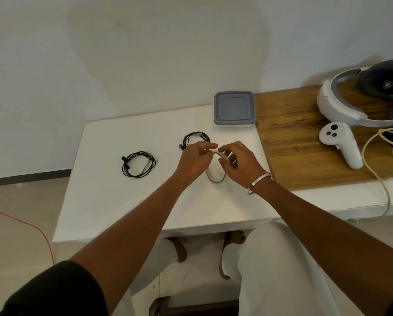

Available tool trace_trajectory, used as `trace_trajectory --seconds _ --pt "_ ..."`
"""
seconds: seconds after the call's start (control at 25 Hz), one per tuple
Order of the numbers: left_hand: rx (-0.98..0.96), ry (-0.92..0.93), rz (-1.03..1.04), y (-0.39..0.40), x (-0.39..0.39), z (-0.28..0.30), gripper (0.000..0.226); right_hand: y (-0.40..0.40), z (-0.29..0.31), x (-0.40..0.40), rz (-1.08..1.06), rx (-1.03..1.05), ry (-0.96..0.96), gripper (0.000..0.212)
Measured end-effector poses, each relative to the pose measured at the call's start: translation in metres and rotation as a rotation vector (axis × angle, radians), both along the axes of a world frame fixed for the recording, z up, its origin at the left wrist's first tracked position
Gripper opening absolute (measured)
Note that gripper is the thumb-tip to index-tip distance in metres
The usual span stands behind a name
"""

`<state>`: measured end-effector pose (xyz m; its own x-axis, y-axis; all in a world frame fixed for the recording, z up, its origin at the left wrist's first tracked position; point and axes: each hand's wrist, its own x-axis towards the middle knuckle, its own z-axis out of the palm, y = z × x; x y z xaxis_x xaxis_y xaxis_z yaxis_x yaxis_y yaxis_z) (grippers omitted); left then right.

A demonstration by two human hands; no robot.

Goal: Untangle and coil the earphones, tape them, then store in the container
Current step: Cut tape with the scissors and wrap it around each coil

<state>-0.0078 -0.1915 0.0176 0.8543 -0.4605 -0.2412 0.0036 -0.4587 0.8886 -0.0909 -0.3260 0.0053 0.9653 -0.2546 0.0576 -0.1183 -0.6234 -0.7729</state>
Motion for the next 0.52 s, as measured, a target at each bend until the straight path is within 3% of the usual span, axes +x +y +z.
trace_trajectory --seconds 0.28,0.36,0.52 --pt "-0.108 0.089 -0.01 0.009 0.006 -0.001 0.029 0.005 0.004 0.007 -0.03 0.391 0.05 0.036" --pt "-0.146 0.115 -0.05 0.01 0.008 0.001 0.034 0.009 0.001 0.01 -0.054 0.377 0.097 0.04" --pt "-0.2 0.164 -0.113 0.014 0.009 0.005 0.04 0.016 -0.003 0.021 -0.131 0.136 0.288 0.035"
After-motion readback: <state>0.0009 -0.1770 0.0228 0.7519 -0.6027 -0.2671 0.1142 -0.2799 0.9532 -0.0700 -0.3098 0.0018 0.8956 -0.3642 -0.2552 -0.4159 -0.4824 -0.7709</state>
